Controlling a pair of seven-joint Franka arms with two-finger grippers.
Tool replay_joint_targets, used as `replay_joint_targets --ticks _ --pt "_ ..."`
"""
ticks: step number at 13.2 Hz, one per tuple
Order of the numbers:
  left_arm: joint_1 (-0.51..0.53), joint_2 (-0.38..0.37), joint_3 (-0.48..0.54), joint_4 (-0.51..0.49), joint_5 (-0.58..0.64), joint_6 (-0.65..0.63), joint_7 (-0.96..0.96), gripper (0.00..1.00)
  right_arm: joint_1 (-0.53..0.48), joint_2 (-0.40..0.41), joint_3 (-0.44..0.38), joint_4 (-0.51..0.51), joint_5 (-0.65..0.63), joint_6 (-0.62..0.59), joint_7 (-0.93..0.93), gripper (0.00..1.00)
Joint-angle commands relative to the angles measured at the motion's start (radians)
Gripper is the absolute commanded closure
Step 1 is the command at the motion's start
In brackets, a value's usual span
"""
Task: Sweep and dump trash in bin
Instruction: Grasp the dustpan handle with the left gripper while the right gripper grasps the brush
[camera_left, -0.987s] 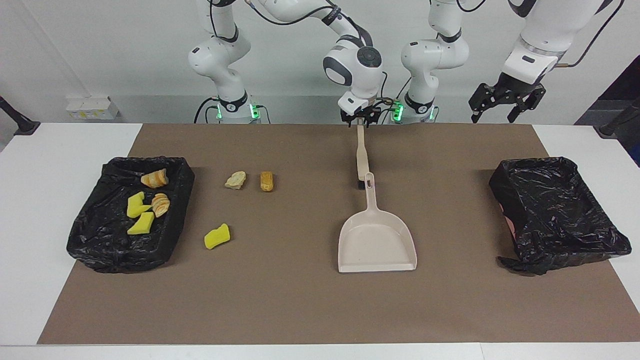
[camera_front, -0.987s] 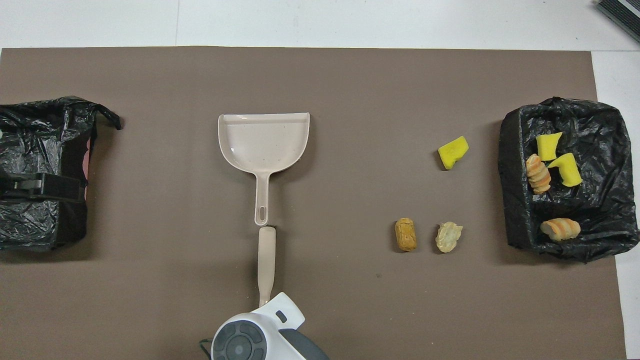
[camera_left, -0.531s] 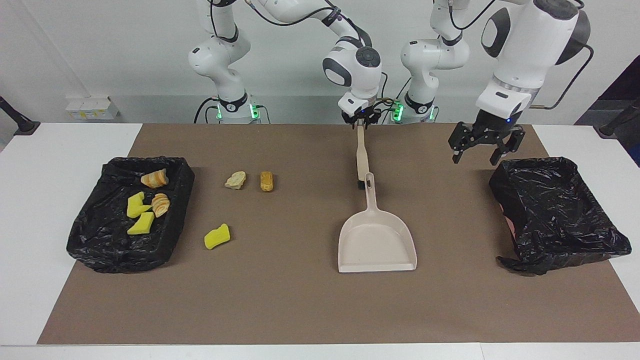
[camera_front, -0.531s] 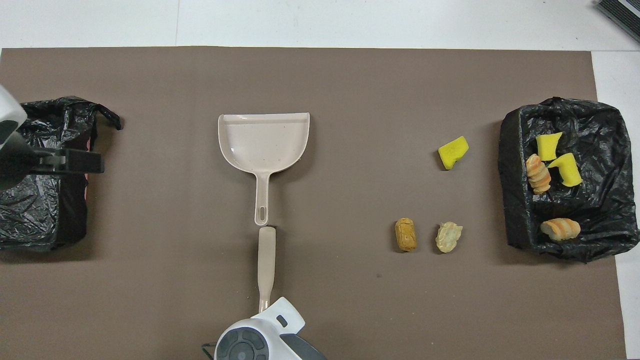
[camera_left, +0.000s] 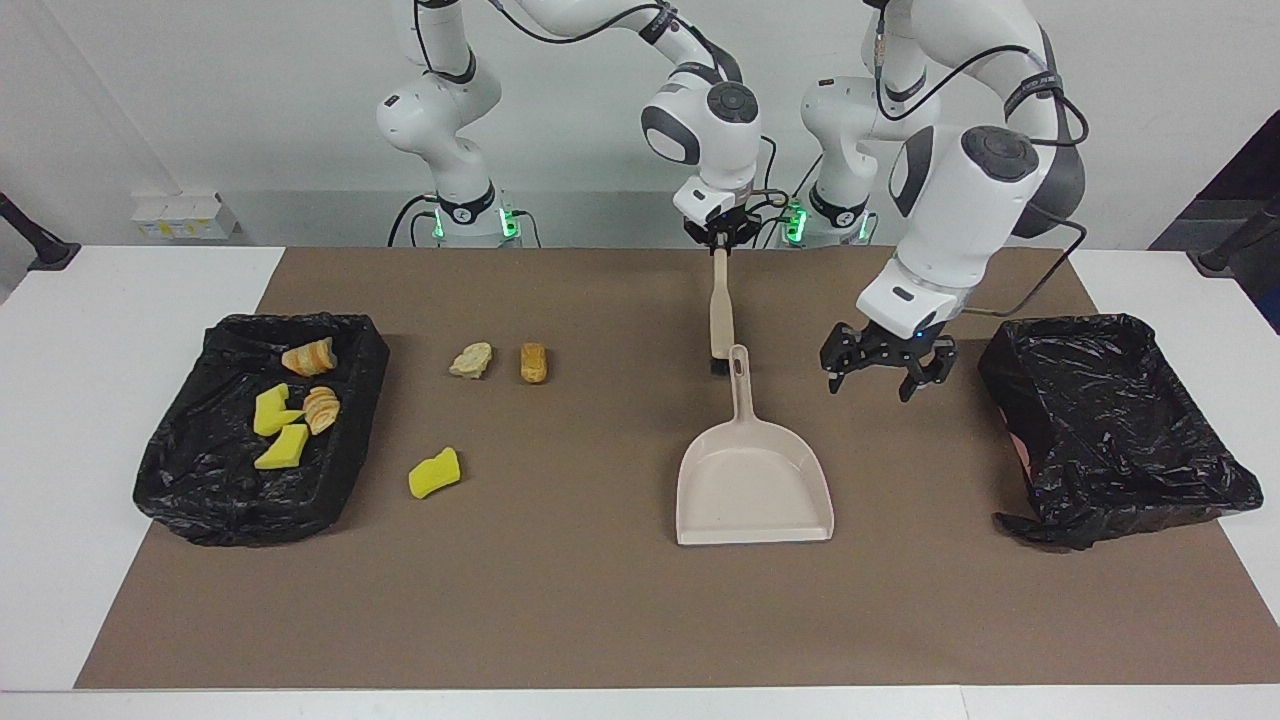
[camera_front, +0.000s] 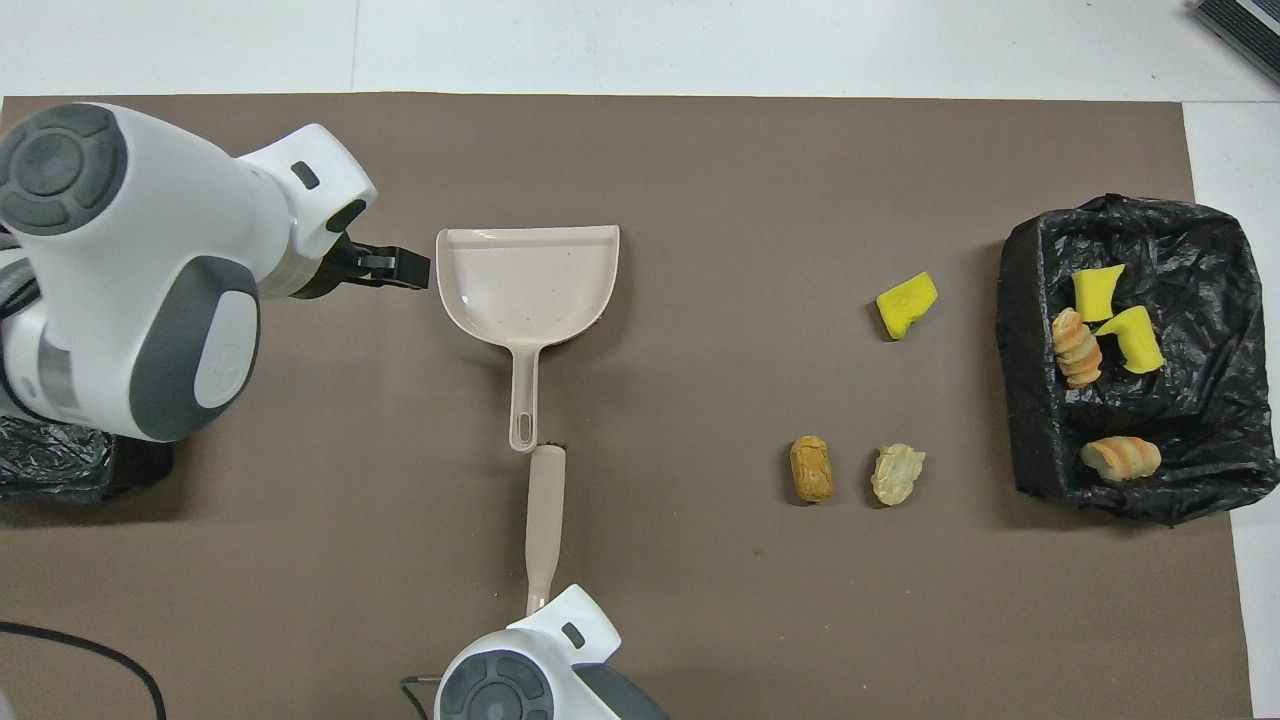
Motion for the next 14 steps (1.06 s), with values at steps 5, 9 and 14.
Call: replay_joint_targets --ticks 5,9,14 --pt "-0.136 0.042 0.013 -0.058 -0.002 0.007 -0.067 0.00 -0.255 -0.369 0.006 -0.213 -0.005 -0.280 -0.074 1.00" --pt "-0.213 0.044 0.013 -0.150 -0.002 0.075 -0.101 0.00 -0.424 -0.476 0.006 -0.288 -0.097 -0.371 -0.170 1.00" --pt "-0.232 0.036 0.015 -0.234 0.000 0.121 -0.094 0.00 -0.659 -0.497 0.008 -0.374 -0.143 -0.366 -0.328 1.00"
